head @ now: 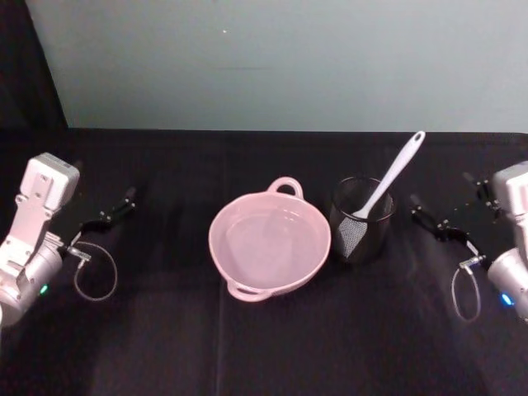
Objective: Use the one hand to pick up the spoon and stir the clear water in the bowl.
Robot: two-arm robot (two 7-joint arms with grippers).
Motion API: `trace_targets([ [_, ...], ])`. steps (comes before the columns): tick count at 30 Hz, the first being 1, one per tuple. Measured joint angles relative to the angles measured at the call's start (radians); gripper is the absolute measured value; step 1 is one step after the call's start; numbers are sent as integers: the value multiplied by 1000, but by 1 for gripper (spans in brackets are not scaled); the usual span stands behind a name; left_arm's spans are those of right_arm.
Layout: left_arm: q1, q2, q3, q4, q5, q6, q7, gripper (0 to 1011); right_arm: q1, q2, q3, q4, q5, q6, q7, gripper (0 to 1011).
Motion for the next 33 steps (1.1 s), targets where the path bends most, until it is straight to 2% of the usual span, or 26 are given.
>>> trace_targets([
  [2,0,0,0,0,0,0,0,1011,-33,-16,51,-9,97,-22,38,1003],
  [6,0,0,0,0,0,0,0,1011,-72,-31,108,-25,212,-37,91,1003],
  [8,0,0,0,0,0,0,0,1011,-104,-48,159,-37,334,-35,161,1003],
  [12,0,0,0,0,0,0,0,1011,-120,-65,191,-39,434,-9,229,1003],
  [13,0,0,0,0,0,0,0,1011,-122,-76,202,-34,476,9,262,1003],
  [16,0,0,0,0,0,0,0,1011,-111,-98,212,-14,535,43,316,1003],
  [20,0,0,0,0,0,0,0,1011,-79,-128,211,18,568,70,359,1002],
  [24,0,0,0,0,0,0,0,1011,-25,-164,195,76,590,81,408,1003],
  [28,0,0,0,0,0,0,0,1011,40,-200,174,152,607,88,456,1003],
  [31,0,0,0,0,0,0,0,1011,106,-235,156,240,621,88,501,1003],
  [33,0,0,0,0,0,0,0,1011,126,-246,152,269,627,88,517,1003],
])
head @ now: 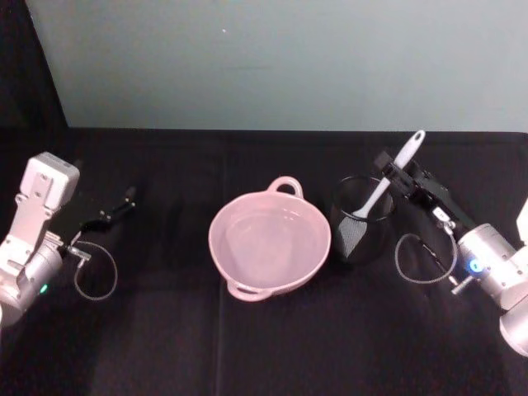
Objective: Use the one hand to pick up the spoon and stir the clear water in the bowl.
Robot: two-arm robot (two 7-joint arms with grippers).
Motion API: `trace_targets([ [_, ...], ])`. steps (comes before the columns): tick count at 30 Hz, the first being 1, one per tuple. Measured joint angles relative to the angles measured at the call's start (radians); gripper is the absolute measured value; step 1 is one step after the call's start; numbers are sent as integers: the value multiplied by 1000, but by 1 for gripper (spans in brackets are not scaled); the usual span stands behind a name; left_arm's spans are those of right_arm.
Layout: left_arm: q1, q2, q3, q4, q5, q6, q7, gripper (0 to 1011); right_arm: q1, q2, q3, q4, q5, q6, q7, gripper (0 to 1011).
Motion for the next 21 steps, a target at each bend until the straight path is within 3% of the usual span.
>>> trace_targets([
  [7,0,0,0,0,0,0,0,1011,46,-33,1,64,30,-7,32,954],
  [16,0,0,0,0,0,0,0,1011,38,-31,12,51,46,-9,25,734],
  [21,0,0,0,0,0,0,0,1011,53,-26,15,66,55,-7,28,549],
])
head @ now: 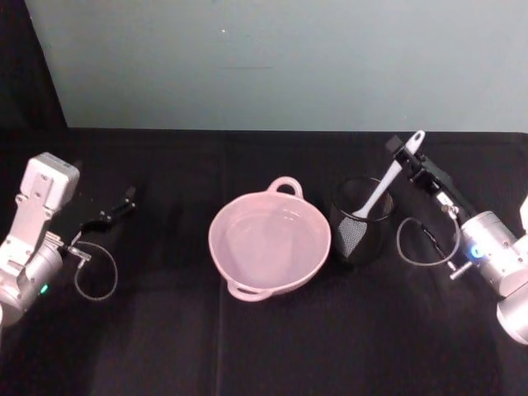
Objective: Use the one hand to pick up the spoon and stir the clear water in the bowl.
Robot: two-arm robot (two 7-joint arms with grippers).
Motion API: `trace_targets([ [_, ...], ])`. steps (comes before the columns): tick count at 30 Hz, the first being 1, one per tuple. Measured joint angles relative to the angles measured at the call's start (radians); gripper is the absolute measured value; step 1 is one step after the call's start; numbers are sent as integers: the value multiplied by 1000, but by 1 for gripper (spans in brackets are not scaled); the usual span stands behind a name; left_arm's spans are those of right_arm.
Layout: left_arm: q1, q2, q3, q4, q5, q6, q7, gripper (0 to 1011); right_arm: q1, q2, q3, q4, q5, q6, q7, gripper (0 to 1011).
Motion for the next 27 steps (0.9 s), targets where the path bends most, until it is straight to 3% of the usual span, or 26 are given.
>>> trace_targets([
  [7,0,0,0,0,0,0,0,1011,39,-1,0,46,18,18,24,321],
  [14,0,0,0,0,0,0,0,1011,45,2,-4,34,26,27,28,122],
  [21,0,0,0,0,0,0,0,1011,23,24,-11,-37,18,21,6,112],
  [27,0,0,0,0,0,0,0,1011,4,75,-45,-150,-59,13,-37,112],
])
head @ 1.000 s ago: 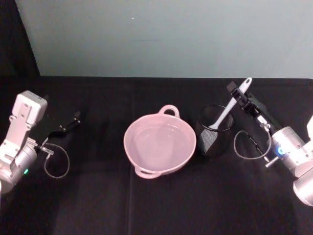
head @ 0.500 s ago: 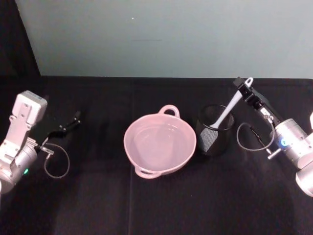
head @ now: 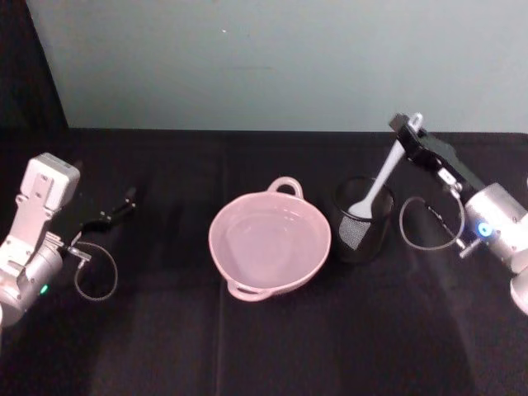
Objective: Use the one hand to pick up the spoon and stir the clear water in the bowl.
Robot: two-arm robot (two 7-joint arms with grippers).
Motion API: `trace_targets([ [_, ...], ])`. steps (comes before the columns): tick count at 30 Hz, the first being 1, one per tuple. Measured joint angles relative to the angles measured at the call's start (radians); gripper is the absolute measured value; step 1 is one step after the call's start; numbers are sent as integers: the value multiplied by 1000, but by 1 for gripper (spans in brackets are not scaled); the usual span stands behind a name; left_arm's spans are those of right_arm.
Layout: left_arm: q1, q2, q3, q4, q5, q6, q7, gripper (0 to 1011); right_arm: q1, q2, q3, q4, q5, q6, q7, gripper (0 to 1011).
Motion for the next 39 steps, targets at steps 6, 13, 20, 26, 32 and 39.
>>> trace_targets([
  [6,0,0,0,0,0,0,0,1011,11,87,-57,-127,-139,37,-46,112],
  [13,0,0,0,0,0,0,0,1011,39,160,-81,-248,-201,138,-54,112],
  [20,0,0,0,0,0,0,0,1011,69,196,-88,-315,-193,221,-51,112],
  [26,0,0,0,0,0,0,0,1011,99,210,-94,-350,-188,250,-56,112],
  [32,0,0,0,0,0,0,0,1011,126,218,-99,-379,-186,261,-65,112],
  [39,0,0,0,0,0,0,0,1011,137,224,-101,-399,-179,261,-73,111],
])
